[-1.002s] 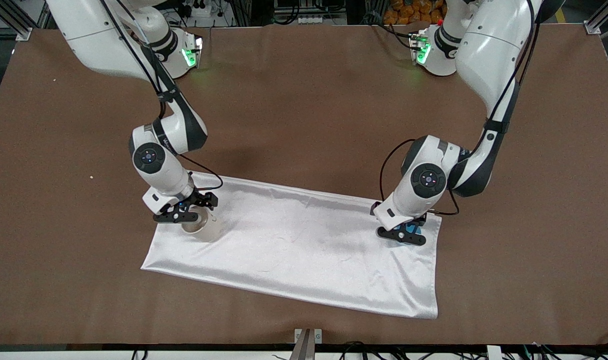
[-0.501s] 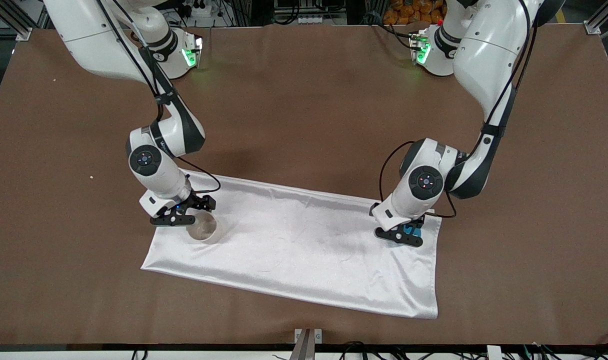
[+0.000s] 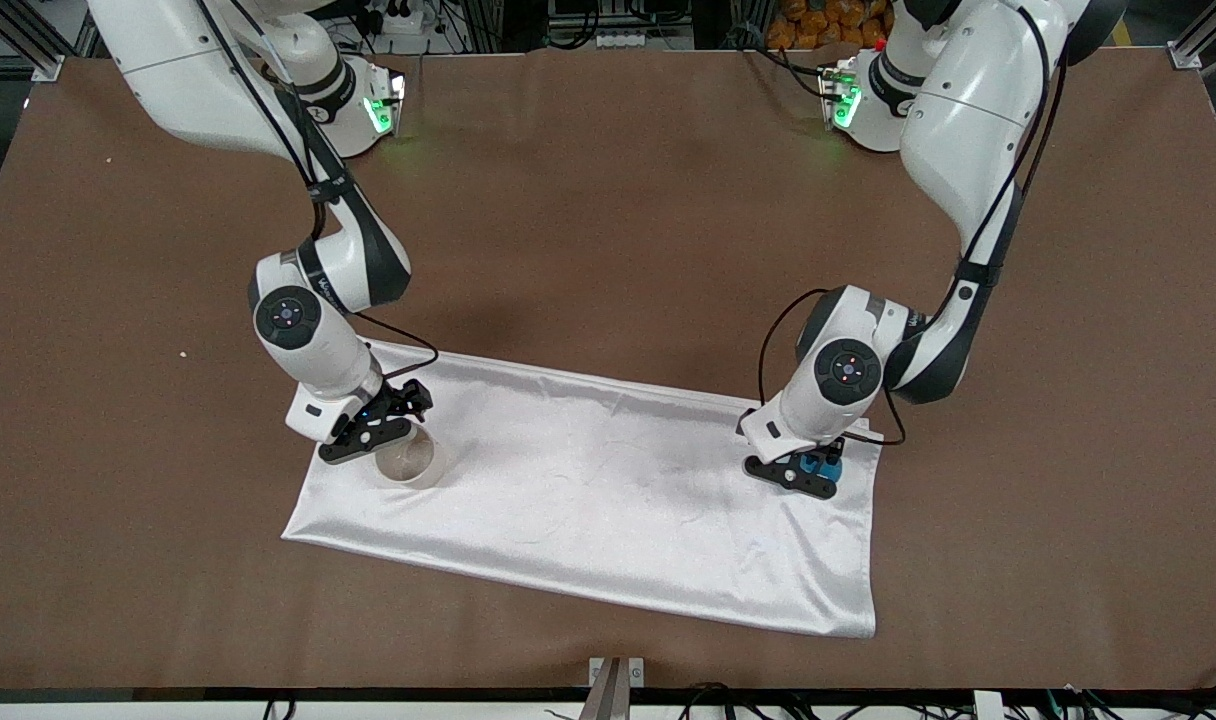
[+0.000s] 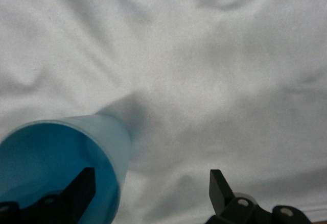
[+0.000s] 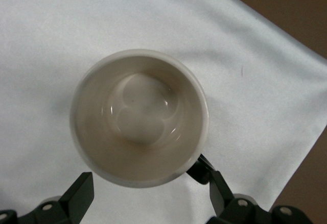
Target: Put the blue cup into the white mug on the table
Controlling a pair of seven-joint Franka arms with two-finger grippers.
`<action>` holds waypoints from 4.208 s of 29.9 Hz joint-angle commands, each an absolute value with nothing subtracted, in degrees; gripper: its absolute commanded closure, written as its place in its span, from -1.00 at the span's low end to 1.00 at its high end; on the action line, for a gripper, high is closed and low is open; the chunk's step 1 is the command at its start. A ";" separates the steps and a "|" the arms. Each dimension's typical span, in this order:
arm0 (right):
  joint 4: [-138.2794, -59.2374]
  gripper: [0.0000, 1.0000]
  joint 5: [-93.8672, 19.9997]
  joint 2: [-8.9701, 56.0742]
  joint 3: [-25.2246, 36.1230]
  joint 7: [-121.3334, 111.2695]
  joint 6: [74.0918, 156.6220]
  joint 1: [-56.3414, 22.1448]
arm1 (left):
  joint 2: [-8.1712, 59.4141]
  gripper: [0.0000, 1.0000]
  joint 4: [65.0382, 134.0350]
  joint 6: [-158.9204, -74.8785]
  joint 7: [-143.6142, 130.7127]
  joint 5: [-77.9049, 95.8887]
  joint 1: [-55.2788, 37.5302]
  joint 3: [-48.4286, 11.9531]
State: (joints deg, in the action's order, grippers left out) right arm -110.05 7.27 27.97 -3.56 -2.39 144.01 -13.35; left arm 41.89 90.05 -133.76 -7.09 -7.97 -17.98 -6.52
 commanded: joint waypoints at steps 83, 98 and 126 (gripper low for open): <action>-109.59 1.00 4.67 22.86 -15.20 32.52 131.13 -12.74 | 30.59 1.00 88.95 -125.07 -4.30 -9.05 -15.56 -5.80; -121.90 1.00 2.81 14.32 -21.62 56.94 136.49 -22.39 | 22.77 1.00 89.47 -113.82 -9.93 -8.88 -16.17 -6.50; -118.66 1.00 13.27 24.52 -21.45 81.65 136.14 -34.19 | 17.31 1.00 90.18 -107.31 -18.98 -8.61 -16.17 -11.69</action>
